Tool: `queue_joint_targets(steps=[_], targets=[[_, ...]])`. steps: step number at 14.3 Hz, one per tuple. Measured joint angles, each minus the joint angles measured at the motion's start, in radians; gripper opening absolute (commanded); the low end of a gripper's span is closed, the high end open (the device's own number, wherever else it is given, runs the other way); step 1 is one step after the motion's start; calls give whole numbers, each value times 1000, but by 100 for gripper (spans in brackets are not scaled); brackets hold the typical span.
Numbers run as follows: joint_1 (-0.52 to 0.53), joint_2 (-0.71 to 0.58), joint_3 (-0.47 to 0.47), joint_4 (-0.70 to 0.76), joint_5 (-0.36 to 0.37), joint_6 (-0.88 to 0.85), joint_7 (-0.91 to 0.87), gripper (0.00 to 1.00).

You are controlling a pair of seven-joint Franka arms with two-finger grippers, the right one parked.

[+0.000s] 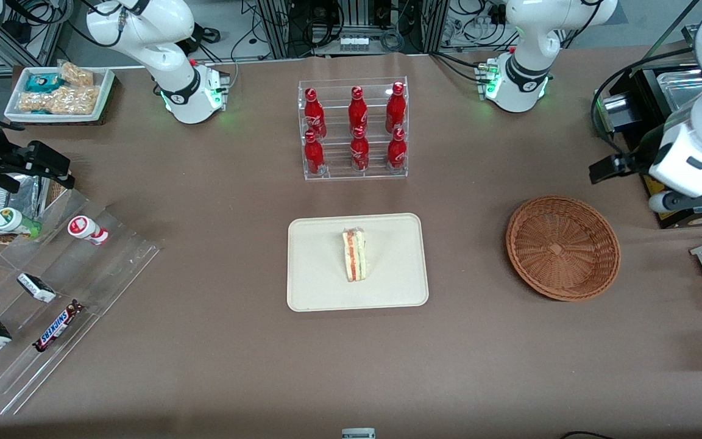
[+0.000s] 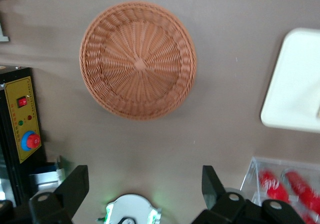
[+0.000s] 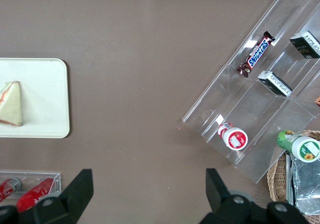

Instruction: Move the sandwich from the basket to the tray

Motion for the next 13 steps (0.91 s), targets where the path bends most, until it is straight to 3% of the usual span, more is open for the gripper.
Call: queue_joint_targets(steps=[3,8,13], targets=[[-37,-15,65,3,-32,-26,90,100],[-48,6,33,79,-26,27,215,100],[-50,11,32,95,-17,100,227,100]])
